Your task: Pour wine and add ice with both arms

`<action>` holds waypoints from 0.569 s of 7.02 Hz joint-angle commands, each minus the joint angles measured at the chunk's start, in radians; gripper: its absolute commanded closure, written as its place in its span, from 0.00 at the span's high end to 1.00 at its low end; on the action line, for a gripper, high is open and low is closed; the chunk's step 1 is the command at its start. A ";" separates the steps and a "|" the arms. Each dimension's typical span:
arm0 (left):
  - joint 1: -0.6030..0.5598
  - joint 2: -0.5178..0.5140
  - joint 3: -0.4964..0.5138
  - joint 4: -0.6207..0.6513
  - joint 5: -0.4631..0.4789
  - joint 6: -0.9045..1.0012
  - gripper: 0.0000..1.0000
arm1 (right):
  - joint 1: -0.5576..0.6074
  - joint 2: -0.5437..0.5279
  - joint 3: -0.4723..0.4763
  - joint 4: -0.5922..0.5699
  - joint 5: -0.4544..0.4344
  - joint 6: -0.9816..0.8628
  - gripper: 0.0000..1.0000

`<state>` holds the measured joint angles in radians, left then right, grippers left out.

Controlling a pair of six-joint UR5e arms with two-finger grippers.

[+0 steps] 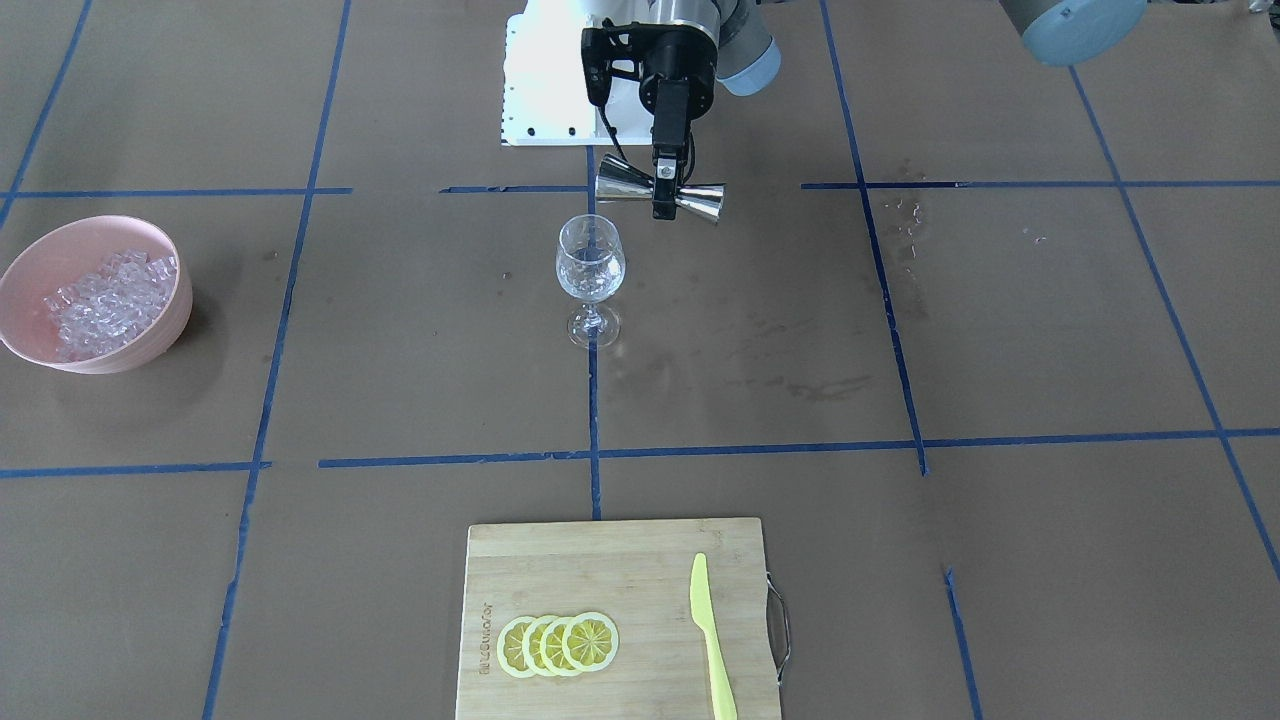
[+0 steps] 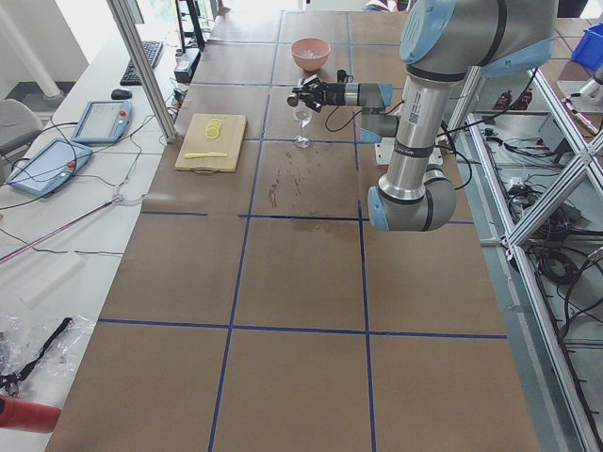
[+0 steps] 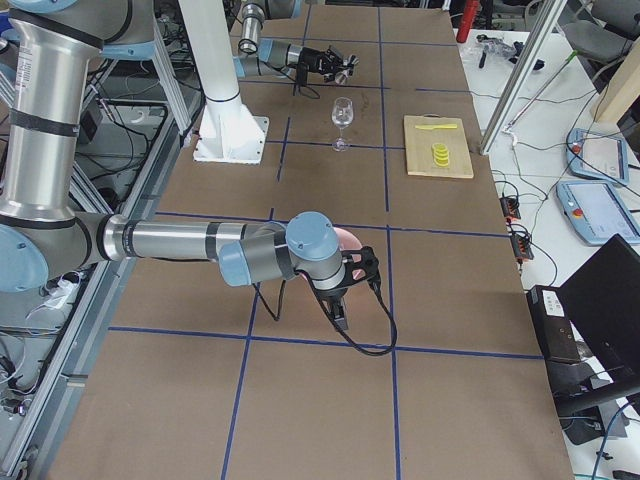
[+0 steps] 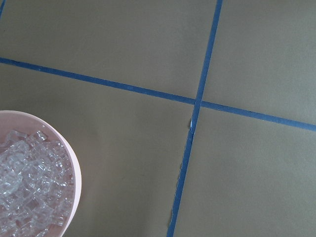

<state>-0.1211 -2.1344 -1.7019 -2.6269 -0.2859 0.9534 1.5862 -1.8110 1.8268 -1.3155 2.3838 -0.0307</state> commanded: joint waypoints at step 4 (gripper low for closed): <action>-0.025 0.052 -0.013 -0.233 -0.153 -0.501 0.00 | 0.000 0.002 0.002 0.001 0.000 0.000 1.00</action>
<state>-0.1419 -2.1133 -1.7115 -2.7724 -0.4017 0.5094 1.5861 -1.8097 1.8274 -1.3147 2.3838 -0.0307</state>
